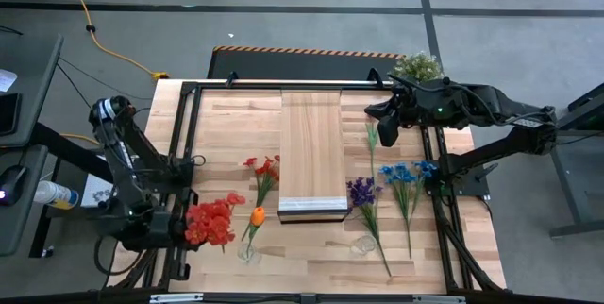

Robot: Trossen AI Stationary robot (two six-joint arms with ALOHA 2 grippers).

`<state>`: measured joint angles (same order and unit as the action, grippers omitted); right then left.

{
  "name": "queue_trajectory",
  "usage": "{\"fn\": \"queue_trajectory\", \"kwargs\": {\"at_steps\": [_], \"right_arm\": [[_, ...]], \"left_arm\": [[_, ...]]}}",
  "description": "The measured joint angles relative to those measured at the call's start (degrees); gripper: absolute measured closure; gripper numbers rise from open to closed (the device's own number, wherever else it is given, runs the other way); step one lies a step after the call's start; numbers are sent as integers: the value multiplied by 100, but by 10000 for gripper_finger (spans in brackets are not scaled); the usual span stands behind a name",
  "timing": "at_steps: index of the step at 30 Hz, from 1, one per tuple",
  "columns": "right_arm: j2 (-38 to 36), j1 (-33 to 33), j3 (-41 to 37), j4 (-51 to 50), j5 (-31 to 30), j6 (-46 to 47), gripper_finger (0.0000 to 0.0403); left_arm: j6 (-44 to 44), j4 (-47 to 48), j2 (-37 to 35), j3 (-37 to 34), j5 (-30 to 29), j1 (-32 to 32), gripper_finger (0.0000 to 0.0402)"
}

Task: Pick and place flowers into a vace then onto a shelf
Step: Put the top red flowers into the left transparent vase

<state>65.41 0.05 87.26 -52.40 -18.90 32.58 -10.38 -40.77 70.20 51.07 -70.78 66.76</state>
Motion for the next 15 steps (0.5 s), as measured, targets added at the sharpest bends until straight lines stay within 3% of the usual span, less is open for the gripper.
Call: {"fn": "queue_trajectory", "kwargs": {"at_steps": [15], "right_arm": [[-2,0,0,0,195,216,402]], "left_arm": [[-1181,-1303,600,-2,673,-2,361]]}}
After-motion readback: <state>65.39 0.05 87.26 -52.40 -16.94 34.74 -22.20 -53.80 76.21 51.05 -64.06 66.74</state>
